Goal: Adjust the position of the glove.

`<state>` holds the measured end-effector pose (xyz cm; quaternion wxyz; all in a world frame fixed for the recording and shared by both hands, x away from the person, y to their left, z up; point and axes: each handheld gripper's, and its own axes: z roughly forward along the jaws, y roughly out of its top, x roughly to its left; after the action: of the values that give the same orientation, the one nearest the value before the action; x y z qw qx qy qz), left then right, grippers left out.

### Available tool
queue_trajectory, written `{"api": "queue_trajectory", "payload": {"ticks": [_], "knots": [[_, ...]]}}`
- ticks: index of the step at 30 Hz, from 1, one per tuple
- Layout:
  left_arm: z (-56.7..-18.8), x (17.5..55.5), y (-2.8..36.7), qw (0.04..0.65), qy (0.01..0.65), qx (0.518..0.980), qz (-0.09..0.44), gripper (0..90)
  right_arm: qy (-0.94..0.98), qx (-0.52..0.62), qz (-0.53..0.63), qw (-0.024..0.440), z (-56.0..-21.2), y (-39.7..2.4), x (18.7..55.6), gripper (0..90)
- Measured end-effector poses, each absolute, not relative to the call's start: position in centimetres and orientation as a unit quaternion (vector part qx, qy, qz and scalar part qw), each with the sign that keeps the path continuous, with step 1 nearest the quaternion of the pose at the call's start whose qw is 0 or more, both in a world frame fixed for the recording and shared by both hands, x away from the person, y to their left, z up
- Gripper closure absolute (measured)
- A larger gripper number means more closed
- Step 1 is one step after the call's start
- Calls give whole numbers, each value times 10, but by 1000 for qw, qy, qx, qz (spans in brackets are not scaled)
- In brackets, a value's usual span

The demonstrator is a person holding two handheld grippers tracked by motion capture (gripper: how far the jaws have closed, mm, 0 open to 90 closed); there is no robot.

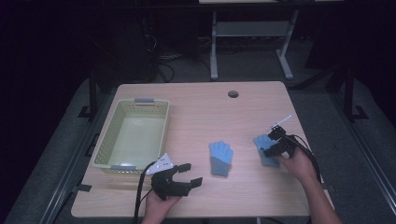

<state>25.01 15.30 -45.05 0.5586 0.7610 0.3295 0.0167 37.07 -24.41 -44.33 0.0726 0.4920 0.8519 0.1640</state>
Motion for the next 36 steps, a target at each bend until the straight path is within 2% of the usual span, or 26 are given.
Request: {"api": "queue_trajectory", "payload": {"ticks": [10, 11, 15, 26, 36], "knots": [[-451, 250, 152, 560, 329, 760, 15, 234, 845, 506, 164, 61, -442, -246, 373, 692], [-451, 250, 152, 560, 329, 760, 14, 234, 845, 505, 163, 59, -442, -246, 374, 734], [-451, 250, 152, 559, 330, 760, 14, 234, 842, 512, 164, 55, -442, -247, 375, 779], [-448, 248, 153, 565, 329, 756, 12, 234, 829, 527, 184, 42, -441, -252, 373, 815], [-449, 247, 153, 564, 329, 757, 14, 234, 825, 526, 201, 54, -432, -254, 367, 822]]}}
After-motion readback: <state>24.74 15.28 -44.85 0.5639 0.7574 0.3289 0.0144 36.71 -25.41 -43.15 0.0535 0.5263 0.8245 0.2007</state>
